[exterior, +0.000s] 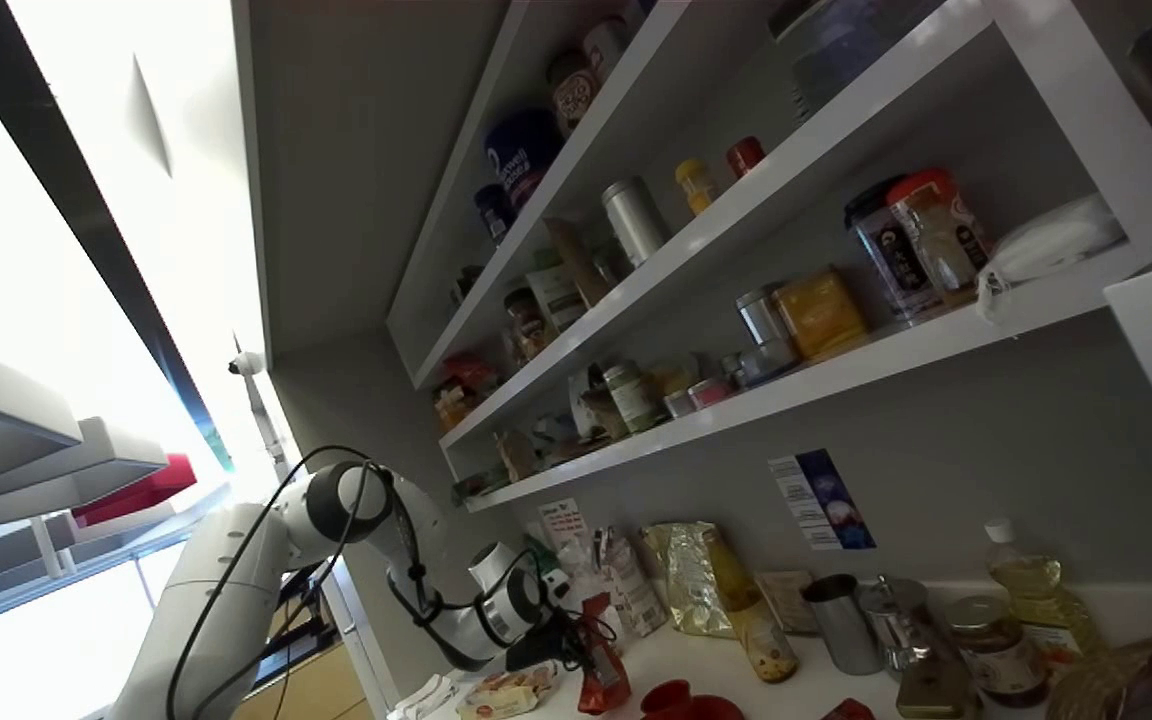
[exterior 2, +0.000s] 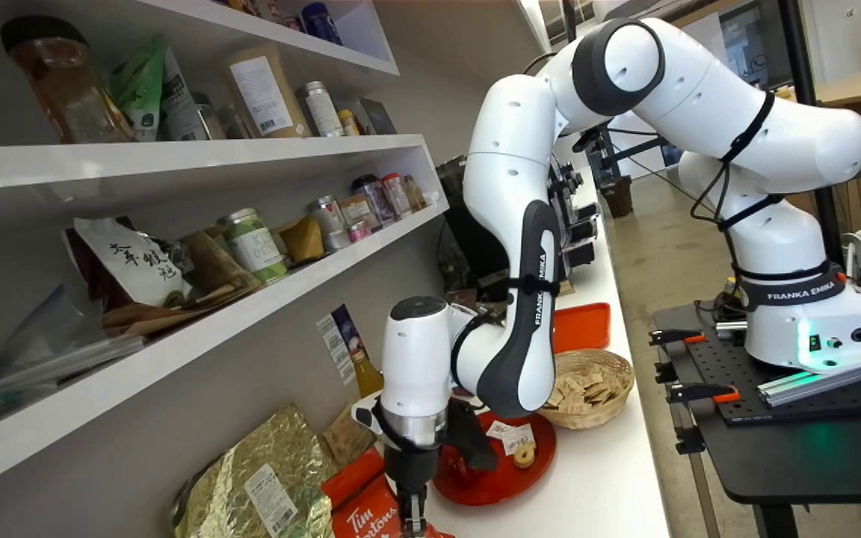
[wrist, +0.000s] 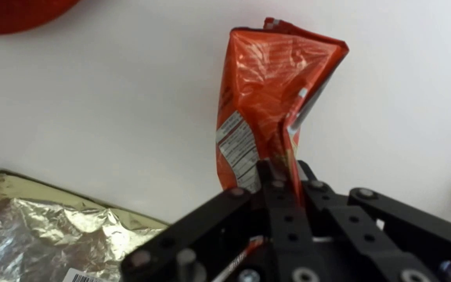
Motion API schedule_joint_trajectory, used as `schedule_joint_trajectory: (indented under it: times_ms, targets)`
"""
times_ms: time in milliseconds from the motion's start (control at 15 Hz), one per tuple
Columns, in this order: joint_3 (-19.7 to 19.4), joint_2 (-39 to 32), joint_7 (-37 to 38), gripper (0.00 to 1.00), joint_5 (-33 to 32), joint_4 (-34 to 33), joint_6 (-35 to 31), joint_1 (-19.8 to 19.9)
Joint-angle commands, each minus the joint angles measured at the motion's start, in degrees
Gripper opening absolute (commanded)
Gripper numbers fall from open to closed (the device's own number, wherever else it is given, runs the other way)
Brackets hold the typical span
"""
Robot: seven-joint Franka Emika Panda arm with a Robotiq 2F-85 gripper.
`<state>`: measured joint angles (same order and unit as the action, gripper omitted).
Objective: Remove the orange packet from the shelf
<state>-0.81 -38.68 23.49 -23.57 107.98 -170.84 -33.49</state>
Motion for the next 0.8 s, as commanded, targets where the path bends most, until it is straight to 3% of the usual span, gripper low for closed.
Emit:
schedule_joint_trajectory:
  times_ms: [0, 333, 667, 733]
  targets:
    - [-6.84, -0.78, 0.80, 0.02, 3.57, -0.77, -4.25, -6.38]
    - [-6.04, -0.46, -2.27, 0.01, 9.87, 1.88, -1.69, -7.07]
    - [-6.42, -1.10, -2.80, 0.01, 11.72, 2.25, -1.78, -7.56]
    - [-5.59, -0.93, -3.30, 0.28, 12.15, 2.33, -1.60, -6.89]
